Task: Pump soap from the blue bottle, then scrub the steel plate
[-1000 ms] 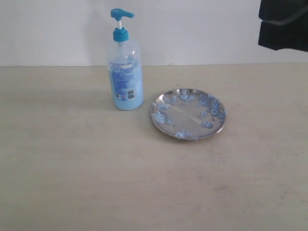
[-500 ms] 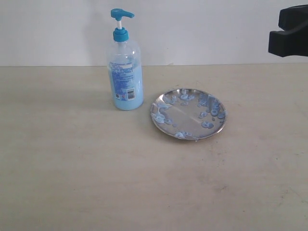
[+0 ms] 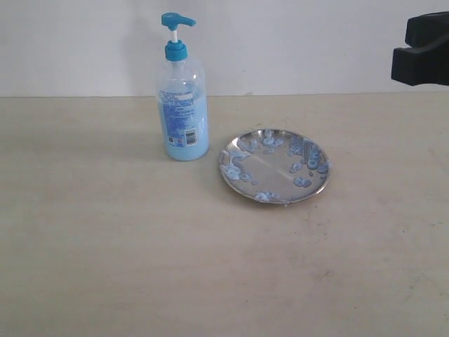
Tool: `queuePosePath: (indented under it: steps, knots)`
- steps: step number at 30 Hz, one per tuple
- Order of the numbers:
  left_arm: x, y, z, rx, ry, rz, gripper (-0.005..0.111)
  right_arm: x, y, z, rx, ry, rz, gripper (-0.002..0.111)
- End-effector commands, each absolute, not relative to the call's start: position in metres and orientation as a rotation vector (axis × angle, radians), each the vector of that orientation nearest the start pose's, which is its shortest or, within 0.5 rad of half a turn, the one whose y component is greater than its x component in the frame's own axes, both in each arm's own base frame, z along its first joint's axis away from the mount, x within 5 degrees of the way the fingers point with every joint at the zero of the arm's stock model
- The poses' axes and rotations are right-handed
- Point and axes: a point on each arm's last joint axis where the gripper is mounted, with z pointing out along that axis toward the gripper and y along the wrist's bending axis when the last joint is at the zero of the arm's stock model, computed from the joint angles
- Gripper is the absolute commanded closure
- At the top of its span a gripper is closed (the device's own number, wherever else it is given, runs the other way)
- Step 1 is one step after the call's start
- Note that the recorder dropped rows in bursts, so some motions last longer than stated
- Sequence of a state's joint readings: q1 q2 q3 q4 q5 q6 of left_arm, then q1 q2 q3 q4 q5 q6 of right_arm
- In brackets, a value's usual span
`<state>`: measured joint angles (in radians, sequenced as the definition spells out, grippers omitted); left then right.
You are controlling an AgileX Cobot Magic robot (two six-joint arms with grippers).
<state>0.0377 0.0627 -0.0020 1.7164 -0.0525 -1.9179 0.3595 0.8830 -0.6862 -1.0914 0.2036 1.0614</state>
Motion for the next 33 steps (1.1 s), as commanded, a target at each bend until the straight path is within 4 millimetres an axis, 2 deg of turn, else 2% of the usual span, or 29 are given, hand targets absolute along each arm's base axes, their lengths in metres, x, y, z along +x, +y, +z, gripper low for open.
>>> queuePosePath:
  steps: [1, 2, 4, 6, 12, 13, 14, 15, 18, 29, 31, 33]
  knots:
    - [0.062, -0.002, 0.210, -0.452, 1.493, -0.488, 0.103, 0.183, 0.051, 0.342, -0.198, 1.762, 0.088, 0.109]
    - [0.062, -0.002, 0.212, -0.637, 1.431, -0.679, 0.103, 0.183, 0.051, 0.342, -0.198, 1.762, 0.088, 0.109]
    - [0.062, -0.001, 0.215, -0.899, 1.303, -0.955, 0.103, 0.183, 0.051, 0.342, -0.198, 1.762, 0.088, 0.109]
    - [0.062, 0.000, 0.217, -1.019, 1.232, -1.077, 0.103, 0.183, 0.051, 0.342, -0.198, 1.762, 0.088, 0.109]
    - [0.061, 0.009, 0.198, -1.193, 1.305, -0.928, 0.103, 0.183, 0.051, 0.342, -0.198, 1.762, 0.088, 0.109]
    - [0.060, 0.011, 0.194, -1.246, 1.314, -0.903, 0.103, 0.183, 0.051, 0.342, -0.198, 1.762, 0.088, 0.109]
    - [0.058, 0.014, 0.185, -1.381, 1.326, -0.886, 0.103, 0.183, 0.051, 0.342, -0.198, 1.762, 0.088, 0.109]
    - [0.057, 0.013, 0.180, -1.476, 1.325, -0.907, 0.103, 0.183, 0.051, 0.342, -0.198, 1.762, 0.088, 0.109]
    - [0.058, 0.008, 0.181, -1.573, 1.267, -1.062, 0.103, 0.183, 0.051, 0.342, -0.197, 1.762, 0.090, 0.109]
    - [0.058, 0.007, 0.181, -1.560, 1.272, -1.060, 0.103, 0.183, 0.051, 0.342, -0.190, 1.763, 0.099, 0.109]
    - [0.058, 0.008, 0.183, -1.453, 1.333, -0.989, 0.103, 0.183, 0.051, 0.342, -0.190, 1.763, 0.099, 0.109]
    - [0.059, 0.009, 0.186, -1.155, 1.476, -0.774, 0.103, 0.183, 0.051, 0.342, -0.185, 1.764, 0.103, 0.109]
